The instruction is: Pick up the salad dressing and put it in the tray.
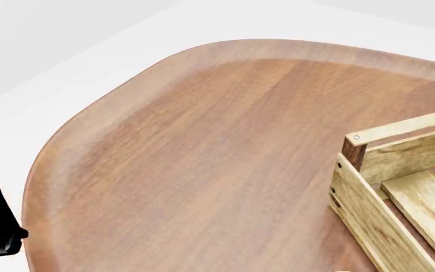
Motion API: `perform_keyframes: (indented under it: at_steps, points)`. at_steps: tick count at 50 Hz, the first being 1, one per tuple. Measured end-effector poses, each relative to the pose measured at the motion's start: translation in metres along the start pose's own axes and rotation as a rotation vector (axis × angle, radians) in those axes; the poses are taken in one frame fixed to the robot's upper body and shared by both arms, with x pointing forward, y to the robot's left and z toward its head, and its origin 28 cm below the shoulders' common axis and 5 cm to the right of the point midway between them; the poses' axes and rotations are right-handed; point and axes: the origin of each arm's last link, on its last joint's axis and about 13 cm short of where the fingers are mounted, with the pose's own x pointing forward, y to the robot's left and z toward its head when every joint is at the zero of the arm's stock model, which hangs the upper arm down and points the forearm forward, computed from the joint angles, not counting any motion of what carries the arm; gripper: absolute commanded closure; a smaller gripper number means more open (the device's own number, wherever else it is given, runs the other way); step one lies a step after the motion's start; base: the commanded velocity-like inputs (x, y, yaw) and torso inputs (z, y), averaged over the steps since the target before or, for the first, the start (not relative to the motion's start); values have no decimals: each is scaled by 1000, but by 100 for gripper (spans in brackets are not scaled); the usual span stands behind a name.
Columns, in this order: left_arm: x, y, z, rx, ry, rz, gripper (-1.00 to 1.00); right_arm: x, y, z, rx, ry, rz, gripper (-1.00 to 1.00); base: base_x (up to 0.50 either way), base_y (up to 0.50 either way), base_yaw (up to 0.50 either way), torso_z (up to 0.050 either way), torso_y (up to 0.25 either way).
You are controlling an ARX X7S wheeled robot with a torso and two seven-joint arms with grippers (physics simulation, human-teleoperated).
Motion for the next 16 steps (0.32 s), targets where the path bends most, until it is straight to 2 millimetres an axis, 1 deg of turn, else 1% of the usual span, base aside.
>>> perform_keyframes:
  at_steps: [9,16]
  points:
    - [1,4,10,-63,-88,42,-100,-25,-2,23,56,-134,37,-100,0,0,0,0,0]
    - [1,7,17,-99,-186,71,-100,-43,-3,35,101,-233,58,-100,0,0,0,0,0]
